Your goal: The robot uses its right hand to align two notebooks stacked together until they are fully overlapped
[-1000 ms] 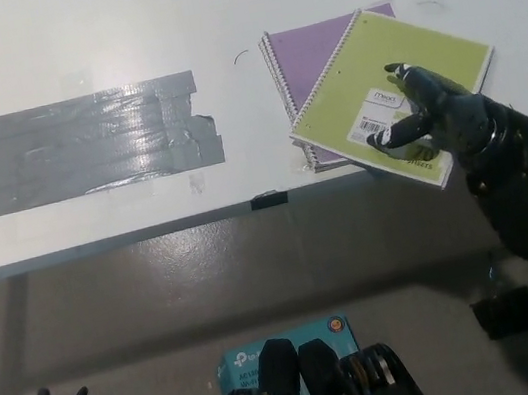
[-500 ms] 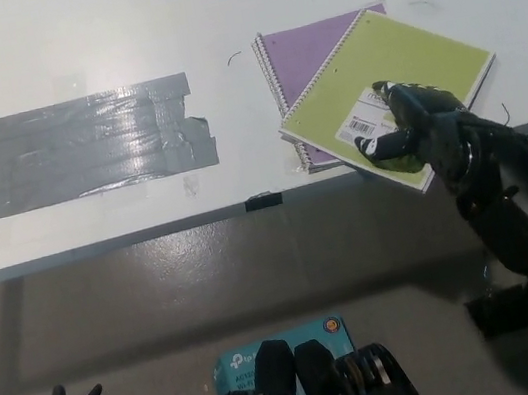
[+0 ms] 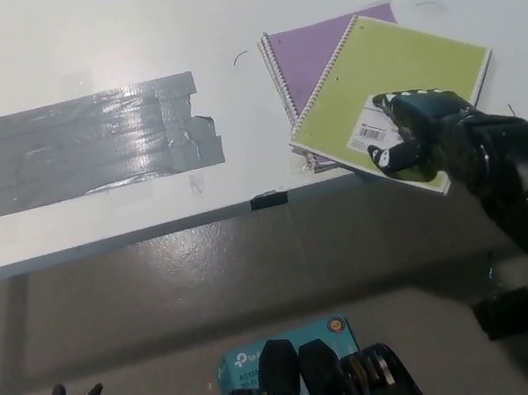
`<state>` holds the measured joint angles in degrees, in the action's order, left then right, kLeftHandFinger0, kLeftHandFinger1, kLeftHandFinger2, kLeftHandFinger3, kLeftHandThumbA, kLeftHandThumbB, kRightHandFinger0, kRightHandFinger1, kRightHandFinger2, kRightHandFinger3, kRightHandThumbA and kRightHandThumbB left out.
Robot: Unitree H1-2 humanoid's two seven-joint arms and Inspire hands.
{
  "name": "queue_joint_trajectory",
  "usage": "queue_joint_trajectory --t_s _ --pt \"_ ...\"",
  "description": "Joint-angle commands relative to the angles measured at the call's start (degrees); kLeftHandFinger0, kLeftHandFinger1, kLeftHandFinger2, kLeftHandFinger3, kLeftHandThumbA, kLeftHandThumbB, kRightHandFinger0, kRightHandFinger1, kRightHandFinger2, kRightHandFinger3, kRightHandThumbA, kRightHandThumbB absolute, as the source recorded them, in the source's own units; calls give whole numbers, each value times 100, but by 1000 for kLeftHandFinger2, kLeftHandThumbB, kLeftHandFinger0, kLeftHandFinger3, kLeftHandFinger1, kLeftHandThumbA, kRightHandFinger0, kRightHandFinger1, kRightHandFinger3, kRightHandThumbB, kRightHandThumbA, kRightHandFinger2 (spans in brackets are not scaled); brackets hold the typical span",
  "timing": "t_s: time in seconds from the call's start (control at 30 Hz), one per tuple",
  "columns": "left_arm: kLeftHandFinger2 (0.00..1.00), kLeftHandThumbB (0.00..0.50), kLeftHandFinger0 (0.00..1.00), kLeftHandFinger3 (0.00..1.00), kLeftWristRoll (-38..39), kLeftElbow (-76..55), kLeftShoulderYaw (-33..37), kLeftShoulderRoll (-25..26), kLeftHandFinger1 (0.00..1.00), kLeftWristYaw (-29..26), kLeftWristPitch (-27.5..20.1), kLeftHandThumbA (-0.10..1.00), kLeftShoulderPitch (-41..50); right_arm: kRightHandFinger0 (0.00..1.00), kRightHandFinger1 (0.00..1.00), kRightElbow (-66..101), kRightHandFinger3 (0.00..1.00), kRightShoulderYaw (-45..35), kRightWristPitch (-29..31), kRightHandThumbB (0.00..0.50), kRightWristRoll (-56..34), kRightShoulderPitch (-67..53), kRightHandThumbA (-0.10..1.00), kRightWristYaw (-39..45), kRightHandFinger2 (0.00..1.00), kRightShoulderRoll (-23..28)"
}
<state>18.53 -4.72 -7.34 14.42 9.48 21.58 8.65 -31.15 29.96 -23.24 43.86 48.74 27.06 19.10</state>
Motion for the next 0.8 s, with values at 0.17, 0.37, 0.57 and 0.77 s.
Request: queue_joint_trajectory --t_s 0.17,0.37,0.57,0.77 --pt "512 500 363 1000 -40 -163 21 144 462 207 -114 1000 4 1000 1000 -120 1000 314 455 500 -185 -234 1000 605 1000 430" --pt "509 500 411 1000 -29 -198 23 128 476 215 -55 1000 -31 1000 1000 -223 1000 691 1206 498 79 -93 1000 310 1000 593" --pt "491 500 440 1000 -68 -212 42 148 467 218 -70 1000 -44 1000 1000 -355 1000 1355 1820 500 690 190 1000 46 1000 765" --pt "508 500 390 1000 -52 -222 59 147 461 247 -73 1000 -51 1000 1000 -355 1000 1855 2182 500 1051 408 1000 -212 1000 853"
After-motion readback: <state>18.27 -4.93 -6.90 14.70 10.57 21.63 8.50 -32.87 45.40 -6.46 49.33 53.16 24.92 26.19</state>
